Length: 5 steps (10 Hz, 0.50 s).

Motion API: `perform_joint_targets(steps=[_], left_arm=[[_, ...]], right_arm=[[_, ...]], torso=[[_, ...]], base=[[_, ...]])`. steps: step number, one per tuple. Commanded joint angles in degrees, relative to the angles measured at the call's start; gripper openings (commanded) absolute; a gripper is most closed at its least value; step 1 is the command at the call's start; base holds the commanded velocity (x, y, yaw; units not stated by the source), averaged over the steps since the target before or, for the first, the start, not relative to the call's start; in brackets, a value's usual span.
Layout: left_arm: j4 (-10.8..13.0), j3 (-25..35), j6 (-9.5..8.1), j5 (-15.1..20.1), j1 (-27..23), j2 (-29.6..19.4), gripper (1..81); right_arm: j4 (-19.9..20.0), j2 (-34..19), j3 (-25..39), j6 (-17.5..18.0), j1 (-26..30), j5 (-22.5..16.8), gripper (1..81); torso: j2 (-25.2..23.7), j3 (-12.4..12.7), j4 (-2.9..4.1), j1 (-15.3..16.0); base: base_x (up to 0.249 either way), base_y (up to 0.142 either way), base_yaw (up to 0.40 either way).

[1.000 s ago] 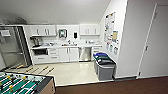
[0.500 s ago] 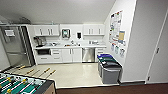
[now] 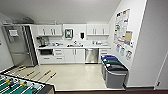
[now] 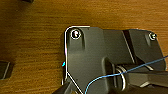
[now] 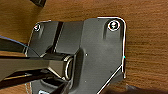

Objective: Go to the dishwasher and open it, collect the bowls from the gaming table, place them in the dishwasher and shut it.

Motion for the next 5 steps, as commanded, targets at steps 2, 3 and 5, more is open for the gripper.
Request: perform_joint_targets(steps=[2, 3, 5], left_arm=[[-0.5, 0.1, 0.07, 2.8, -3.6, -1.6, 81.1], [-0.5, 0.1, 0.15, 2.7, -3.6, -1.6, 81.1], [-0.5, 0.1, 0.07, 2.7, -3.6, -1.6, 81.1]], right_arm=[[0.4, -1.6, 0.5, 0.1, 3.7, -2.8, 81.1], [0.5, -1.6, 0.5, 0.1, 3.9, -2.8, 81.1], [0.7, -1.5, 0.3, 0.1, 4.0, -2.8, 81.1]], torso=[[0.0, 0.0, 0.0, 0.0], [0.0, 0.0, 0.0, 0.0], [0.0, 0.0, 0.0, 0.0]], base=[[0.235, 0.0, 0.0], [0.235, 0.0, 0.0], [0.235, 0.0, 0.0]])
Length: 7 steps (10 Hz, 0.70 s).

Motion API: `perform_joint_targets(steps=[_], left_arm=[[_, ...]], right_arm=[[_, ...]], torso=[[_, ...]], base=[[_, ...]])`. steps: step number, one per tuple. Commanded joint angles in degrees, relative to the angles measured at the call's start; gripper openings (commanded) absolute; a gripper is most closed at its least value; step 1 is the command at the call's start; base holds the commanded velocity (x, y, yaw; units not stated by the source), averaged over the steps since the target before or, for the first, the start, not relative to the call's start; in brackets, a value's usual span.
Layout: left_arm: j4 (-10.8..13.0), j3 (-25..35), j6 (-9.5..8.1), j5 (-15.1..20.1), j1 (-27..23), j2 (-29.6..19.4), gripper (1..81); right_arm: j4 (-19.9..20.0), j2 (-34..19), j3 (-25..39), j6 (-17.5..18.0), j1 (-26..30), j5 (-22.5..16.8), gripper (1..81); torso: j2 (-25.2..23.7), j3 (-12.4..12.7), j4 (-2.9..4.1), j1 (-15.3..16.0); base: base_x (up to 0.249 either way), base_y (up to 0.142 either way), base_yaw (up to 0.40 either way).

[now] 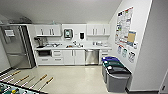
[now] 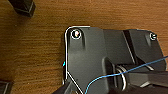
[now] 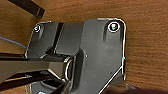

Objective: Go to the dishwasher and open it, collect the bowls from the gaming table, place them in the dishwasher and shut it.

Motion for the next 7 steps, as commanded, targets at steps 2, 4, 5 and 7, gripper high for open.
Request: perform_joint_targets(steps=[2, 4, 5, 7], left_arm=[[-0.5, 0.1, 0.09, 2.7, -3.6, -1.5, 81.1], [-0.5, 0.1, 0.18, 2.6, -3.6, -1.4, 81.1], [-0.5, 0.1, 0.18, 2.5, -3.6, -1.4, 81.1], [-0.5, 0.1, 0.17, 2.4, -3.6, -1.4, 81.1]], right_arm=[[0.6, -1.4, 0.1, 0.1, 3.5, -3.0, 81.1], [0.7, -1.4, 0.0, 0.1, 3.6, -3.0, 81.1], [0.6, -1.3, 0.0, 0.1, 3.6, -3.0, 81.1], [0.5, -1.1, -0.1, 0.1, 3.6, -3.0, 81.1]], torso=[[0.0, 0.0, 0.0, 0.0], [0.0, 0.0, 0.0, 0.0], [0.0, 0.0, 0.0, 0.0], [0.0, 0.0, 0.0, 0.0]], base=[[0.236, 0.0, 0.0], [0.236, 0.0, 0.0], [0.241, 0.0, 0.0], [0.25, 0.0, 0.0]])
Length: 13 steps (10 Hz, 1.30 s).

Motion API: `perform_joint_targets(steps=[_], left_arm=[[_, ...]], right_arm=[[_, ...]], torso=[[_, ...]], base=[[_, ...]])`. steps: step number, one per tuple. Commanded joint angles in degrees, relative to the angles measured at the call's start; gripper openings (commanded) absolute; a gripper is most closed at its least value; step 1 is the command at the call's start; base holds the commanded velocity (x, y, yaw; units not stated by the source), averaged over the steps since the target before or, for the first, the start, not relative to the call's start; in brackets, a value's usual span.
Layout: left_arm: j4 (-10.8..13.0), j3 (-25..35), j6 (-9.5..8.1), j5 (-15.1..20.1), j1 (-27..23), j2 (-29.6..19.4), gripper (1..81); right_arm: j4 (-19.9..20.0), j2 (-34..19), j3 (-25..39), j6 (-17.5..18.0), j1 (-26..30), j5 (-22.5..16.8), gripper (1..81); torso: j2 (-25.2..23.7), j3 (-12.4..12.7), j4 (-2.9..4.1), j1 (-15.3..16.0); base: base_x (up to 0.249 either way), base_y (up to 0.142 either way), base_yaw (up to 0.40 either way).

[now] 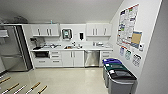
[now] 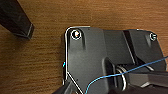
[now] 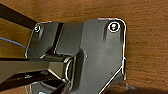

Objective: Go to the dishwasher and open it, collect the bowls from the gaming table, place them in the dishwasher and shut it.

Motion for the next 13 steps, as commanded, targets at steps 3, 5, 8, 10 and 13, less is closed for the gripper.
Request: perform_joint_targets(steps=[3, 5, 8, 10, 13], left_arm=[[-0.5, -0.1, 0.17, 2.5, -3.6, -1.3, 81.1], [-0.5, -0.1, 0.18, 2.5, -3.6, -1.1, 81.1], [-0.5, -0.2, 0.17, 2.5, -3.6, -1.1, 81.1], [-0.4, -0.2, 0.09, 2.5, -3.6, -1.1, 81.1], [-0.4, -0.2, 0.18, 2.5, -3.6, -1.1, 81.1]], right_arm=[[0.5, -0.7, -0.7, 0.1, 3.8, -2.9, 81.1], [0.4, 0.0, -1.4, 0.1, 3.8, -2.9, 81.1], [0.4, 0.4, -2.0, 0.1, 3.8, -2.9, 81.1], [0.4, 0.4, -2.0, 0.0, 3.8, -2.9, 81.1], [0.3, 0.5, -2.0, 0.1, 3.8, -2.9, 81.1]], torso=[[0.0, 0.0, 0.0, 0.0], [0.0, 0.0, 0.0, 0.0], [0.0, 0.0, 0.0, 0.0], [0.0, 0.0, 0.0, 0.0], [0.0, 0.0, 0.0, 0.0]], base=[[0.26, 0.0, 0.0], [0.277, 0.0, 0.0], [0.277, 0.0, 0.0], [0.277, 0.0, 0.0], [0.276, 0.0, 0.0]])
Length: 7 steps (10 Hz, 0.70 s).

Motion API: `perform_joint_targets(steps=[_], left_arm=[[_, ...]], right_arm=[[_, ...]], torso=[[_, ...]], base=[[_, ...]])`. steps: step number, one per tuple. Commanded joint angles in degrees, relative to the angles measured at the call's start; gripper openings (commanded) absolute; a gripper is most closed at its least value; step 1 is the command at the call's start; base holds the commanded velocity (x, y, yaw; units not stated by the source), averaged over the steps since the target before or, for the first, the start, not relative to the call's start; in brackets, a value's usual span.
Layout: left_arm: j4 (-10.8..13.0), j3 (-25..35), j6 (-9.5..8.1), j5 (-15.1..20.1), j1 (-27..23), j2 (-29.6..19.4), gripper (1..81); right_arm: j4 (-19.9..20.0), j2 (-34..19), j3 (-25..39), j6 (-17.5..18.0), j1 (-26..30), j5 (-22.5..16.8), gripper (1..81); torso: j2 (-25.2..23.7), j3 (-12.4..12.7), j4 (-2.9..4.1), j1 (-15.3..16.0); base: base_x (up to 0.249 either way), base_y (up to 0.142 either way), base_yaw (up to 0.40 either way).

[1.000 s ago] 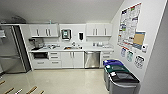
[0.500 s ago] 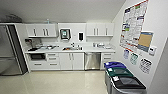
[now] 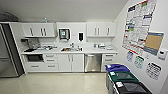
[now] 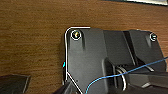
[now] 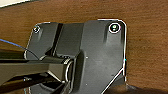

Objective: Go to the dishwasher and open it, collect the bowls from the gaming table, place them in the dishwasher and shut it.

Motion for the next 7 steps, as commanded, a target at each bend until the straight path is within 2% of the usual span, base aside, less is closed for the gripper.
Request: perform_joint_targets(steps=[1, 7], left_arm=[[-0.4, 0.2, 0.09, 2.7, -3.6, -1.4, 81.1], [-0.4, 0.2, 0.18, 2.7, -3.6, -1.2, 81.1]], right_arm=[[0.3, -1.5, 0.3, 0.0, 3.6, -3.0, 81.1], [0.2, -1.3, 0.3, 0.0, 3.6, -3.0, 81.1]], torso=[[0.0, 0.0, 0.0, 0.0], [0.0, 0.0, 0.0, 0.1]], base=[[0.247, 0.0, 0.0], [0.191, 0.0, 0.0]])
